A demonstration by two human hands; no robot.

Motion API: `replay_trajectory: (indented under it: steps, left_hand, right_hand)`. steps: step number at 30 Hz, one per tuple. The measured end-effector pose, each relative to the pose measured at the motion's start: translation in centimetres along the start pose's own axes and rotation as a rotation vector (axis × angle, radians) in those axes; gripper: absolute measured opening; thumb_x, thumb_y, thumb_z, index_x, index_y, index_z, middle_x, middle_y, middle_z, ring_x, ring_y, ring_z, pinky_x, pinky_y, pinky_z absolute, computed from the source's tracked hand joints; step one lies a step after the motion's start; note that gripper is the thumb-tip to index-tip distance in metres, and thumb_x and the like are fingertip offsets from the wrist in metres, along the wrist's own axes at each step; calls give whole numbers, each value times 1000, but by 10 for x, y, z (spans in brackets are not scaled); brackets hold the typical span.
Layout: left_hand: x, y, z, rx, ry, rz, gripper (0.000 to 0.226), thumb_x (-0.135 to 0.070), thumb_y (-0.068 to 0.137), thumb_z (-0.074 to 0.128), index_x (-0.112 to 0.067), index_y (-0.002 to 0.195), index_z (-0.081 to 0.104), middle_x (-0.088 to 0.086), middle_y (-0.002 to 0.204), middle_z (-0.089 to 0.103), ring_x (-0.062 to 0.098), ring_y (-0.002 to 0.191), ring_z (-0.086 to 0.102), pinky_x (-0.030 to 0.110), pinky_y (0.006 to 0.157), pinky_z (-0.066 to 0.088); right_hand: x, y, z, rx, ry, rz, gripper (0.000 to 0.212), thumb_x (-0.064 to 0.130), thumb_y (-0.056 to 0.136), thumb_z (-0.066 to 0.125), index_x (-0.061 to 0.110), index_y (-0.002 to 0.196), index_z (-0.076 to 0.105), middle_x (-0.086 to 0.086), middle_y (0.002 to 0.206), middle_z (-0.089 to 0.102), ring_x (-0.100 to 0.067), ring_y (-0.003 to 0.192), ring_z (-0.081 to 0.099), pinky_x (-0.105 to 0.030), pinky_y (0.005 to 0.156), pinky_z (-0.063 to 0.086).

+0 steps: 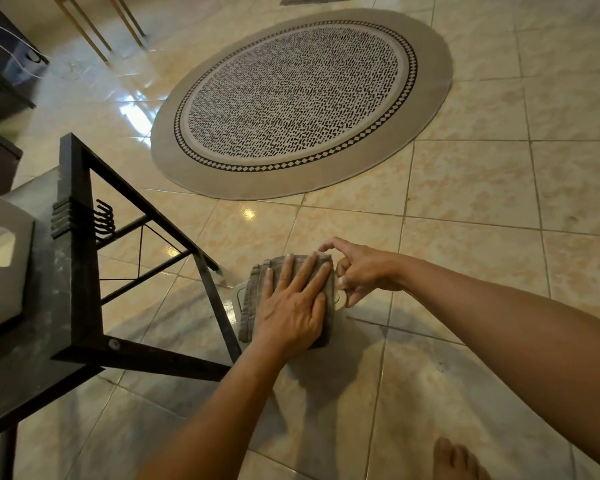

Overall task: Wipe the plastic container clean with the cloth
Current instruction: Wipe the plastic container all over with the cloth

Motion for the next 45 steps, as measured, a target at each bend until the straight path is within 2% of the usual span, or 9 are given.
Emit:
replay_trajectory:
  steps: [9, 12, 16, 22, 27, 32, 37, 42, 45]
  left_hand:
    - [12, 0, -1, 47, 33, 147, 57, -56, 99, 4, -45, 154, -8, -14, 163, -19, 16, 149, -28, 50, 121, -15]
    - [13, 5, -3, 10, 18, 34, 58, -55, 98, 3, -44, 154, -10, -12, 163, -19, 17, 149, -27, 52, 122, -11]
    - [8, 5, -1, 16, 32, 118, 56, -54, 100, 7, -45, 154, -10, -13, 163, -20, 17, 149, -27, 50, 121, -16]
    - [7, 2, 11, -88, -69, -359, 60, -49, 99, 5, -38, 156, -11, -8, 164, -19, 21, 150, -24, 53, 121, -12]
    - [-14, -2, 8, -69, -44, -97, 60, -49, 99, 5, -38, 156, -9, -10, 164, -21, 22, 149, -25, 54, 121, -9]
    - [7, 5, 9, -105, -195, -494, 64, -45, 97, 8, -32, 158, -5, -4, 167, -14, 26, 151, -20, 57, 120, -11]
    - [-22, -5, 10, -87, -62, -129, 58, -47, 102, 11, -39, 156, -10, -10, 164, -21, 22, 150, -24, 54, 121, -8]
    - [17, -6, 3, -92, -196, -614, 59, -38, 105, 18, -31, 158, -8, -1, 167, -15, 27, 152, -17, 55, 120, -13]
    - [-7, -21, 10, -106, -167, -483, 61, -43, 103, 13, -33, 157, -12, -4, 165, -21, 24, 150, -25, 52, 119, -17]
  right_hand:
    - [1, 0, 2, 22, 13, 8, 75, -17, 89, 51, 33, 141, 32, -17, 97, 58, -26, 77, 68, -41, 68, 63]
    - [4, 1, 2, 5, -24, -1, 74, -16, 88, 53, 33, 140, 33, -15, 86, 57, -21, 69, 65, -42, 69, 63]
    - [2, 0, 2, 16, 8, 5, 74, -17, 88, 52, 33, 140, 33, -16, 93, 59, -20, 68, 67, -39, 66, 63]
    - [3, 2, 4, -24, 9, 7, 76, -13, 91, 56, 29, 147, 27, -10, 83, 53, -18, 68, 63, -36, 65, 62]
    - [2, 0, 3, -32, 1, 1, 87, -14, 88, 56, 35, 149, 20, -10, 82, 52, -17, 64, 60, -39, 68, 63]
    - [2, 2, 5, -43, 8, -14, 87, -12, 89, 58, 36, 150, 18, -8, 77, 48, -15, 59, 58, -42, 69, 63]
    - [2, 0, 3, -5, 0, -14, 77, -17, 89, 50, 28, 147, 29, -10, 80, 52, -16, 60, 63, -38, 67, 63]
    - [0, 3, 6, -33, 11, -17, 73, -12, 91, 55, 28, 147, 31, -10, 85, 52, -18, 66, 65, -35, 65, 62]
    - [2, 4, 4, -23, -18, -15, 72, -12, 91, 56, 29, 146, 32, -11, 87, 53, -20, 71, 64, -36, 65, 63]
Point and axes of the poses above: each hand's wrist, its own y-axis towards the middle knuckle, its own z-axis out of the palm, x = y × z, the point moved 1 cm from there along y, towards the middle knuckle
